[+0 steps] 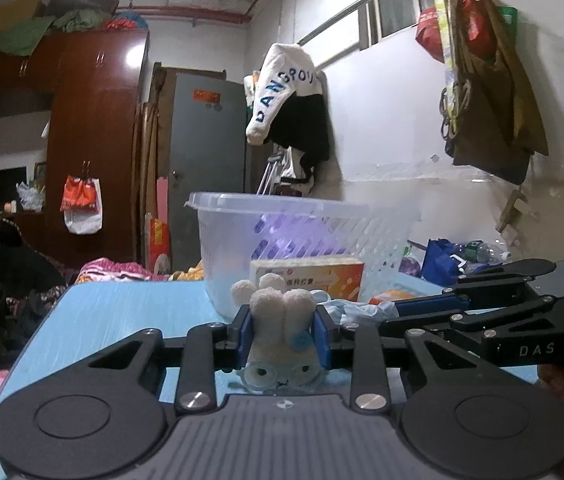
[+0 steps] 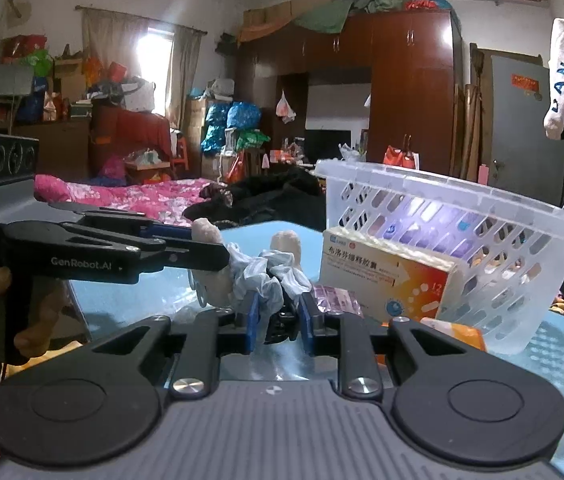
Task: Organize objects
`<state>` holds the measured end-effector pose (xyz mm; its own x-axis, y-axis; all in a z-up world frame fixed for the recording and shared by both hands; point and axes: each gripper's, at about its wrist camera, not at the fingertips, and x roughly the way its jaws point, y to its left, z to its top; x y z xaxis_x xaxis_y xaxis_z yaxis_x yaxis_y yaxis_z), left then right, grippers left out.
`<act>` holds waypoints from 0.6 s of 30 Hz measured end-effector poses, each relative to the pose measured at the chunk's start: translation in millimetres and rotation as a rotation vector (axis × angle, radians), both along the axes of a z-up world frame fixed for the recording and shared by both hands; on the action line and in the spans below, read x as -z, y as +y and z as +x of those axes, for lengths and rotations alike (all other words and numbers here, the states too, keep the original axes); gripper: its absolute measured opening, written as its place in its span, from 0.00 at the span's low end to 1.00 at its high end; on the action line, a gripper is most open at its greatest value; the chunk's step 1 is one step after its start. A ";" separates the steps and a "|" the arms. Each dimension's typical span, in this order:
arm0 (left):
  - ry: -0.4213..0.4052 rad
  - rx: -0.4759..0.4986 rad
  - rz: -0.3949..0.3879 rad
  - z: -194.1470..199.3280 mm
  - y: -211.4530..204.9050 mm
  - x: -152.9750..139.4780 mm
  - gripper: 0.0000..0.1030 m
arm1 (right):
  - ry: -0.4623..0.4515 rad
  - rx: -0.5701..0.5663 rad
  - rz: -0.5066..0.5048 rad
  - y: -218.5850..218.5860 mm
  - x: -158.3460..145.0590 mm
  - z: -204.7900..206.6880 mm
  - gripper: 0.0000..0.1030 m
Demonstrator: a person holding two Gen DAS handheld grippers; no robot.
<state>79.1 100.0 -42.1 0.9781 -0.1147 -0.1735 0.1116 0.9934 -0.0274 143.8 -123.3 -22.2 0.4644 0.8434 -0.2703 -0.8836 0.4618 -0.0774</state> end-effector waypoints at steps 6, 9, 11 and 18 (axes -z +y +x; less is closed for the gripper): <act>-0.035 0.019 0.018 -0.5 -8.2 -17.7 0.33 | -0.005 -0.001 0.035 -10.8 -11.7 1.9 0.23; -0.060 0.033 0.039 -1.0 -14.9 -31.1 0.33 | -0.017 0.001 0.056 -17.9 -21.9 4.0 0.23; -0.077 0.041 0.054 -0.5 -18.9 -40.3 0.33 | -0.031 0.005 0.070 -22.6 -31.2 4.6 0.23; -0.157 0.063 0.130 8.6 -42.3 -88.7 0.33 | -0.098 0.034 0.113 -35.0 -70.5 12.5 0.23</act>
